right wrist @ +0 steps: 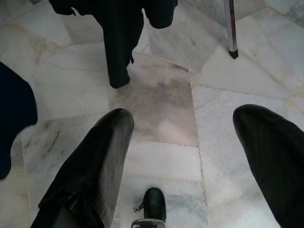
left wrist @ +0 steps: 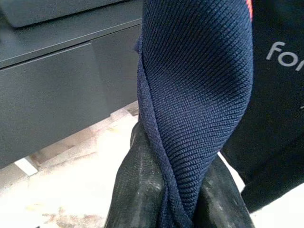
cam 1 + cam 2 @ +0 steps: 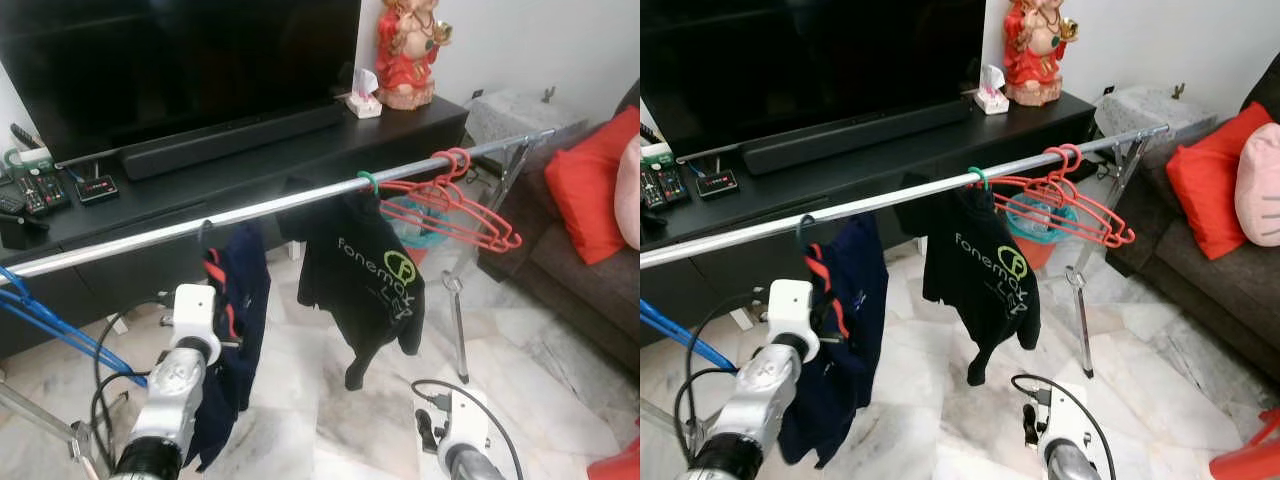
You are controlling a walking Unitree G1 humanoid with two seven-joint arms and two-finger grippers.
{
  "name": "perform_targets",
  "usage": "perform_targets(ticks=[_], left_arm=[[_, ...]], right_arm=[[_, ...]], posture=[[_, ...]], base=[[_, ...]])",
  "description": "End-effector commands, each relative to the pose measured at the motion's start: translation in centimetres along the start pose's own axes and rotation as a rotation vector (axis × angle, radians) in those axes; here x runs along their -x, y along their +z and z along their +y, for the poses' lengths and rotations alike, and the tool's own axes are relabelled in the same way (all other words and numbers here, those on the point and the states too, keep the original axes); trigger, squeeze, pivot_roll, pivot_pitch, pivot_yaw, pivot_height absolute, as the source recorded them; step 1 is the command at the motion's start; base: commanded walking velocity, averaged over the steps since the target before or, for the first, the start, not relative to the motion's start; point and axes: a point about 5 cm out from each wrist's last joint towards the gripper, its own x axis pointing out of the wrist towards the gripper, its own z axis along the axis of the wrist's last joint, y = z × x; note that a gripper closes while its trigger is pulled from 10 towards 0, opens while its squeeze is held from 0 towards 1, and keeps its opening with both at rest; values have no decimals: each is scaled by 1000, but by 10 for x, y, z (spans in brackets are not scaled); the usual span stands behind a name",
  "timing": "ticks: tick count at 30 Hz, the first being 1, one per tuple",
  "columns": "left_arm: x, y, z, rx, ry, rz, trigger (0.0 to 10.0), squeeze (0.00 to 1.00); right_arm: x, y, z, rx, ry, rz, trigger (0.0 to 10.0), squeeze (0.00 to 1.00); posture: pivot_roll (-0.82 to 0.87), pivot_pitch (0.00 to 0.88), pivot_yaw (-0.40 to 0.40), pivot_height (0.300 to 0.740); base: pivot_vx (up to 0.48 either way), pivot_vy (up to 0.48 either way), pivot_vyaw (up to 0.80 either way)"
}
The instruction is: Hang hanger
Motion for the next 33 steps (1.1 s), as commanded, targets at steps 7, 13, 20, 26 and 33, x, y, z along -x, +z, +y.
perform_targets(ticks=[7, 13, 20, 26, 33], left_arm=[[-20, 14, -7, -73, 29, 28, 10000, 0], [-31, 24, -7, -74, 99, 59, 10000, 0], [-35, 22, -6, -80, 169, 119, 10000, 0], [-33, 11, -2, -121, 197, 178, 10000, 0], [-28, -1, -4, -128, 180, 208, 10000, 0]], right_arm=[[0, 2, -2, 4, -3, -10, 10000, 0], [0, 2, -2, 2, -3, -13, 10000, 0], [0, 2, -2, 3, -2, -13, 10000, 0], [0, 2, -2, 4, 0, -12, 10000, 0], [0, 2, -2, 4, 2, -13, 10000, 0]], posture=[[-10, 0, -30, 740], [-15, 0, -27, 740], [-18, 0, -25, 740], [-18, 0, -24, 740], [-17, 0, -24, 740]], base=[[0, 0, 0], [0, 0, 0], [0, 0, 0], [0, 0, 0], [0, 0, 0]])
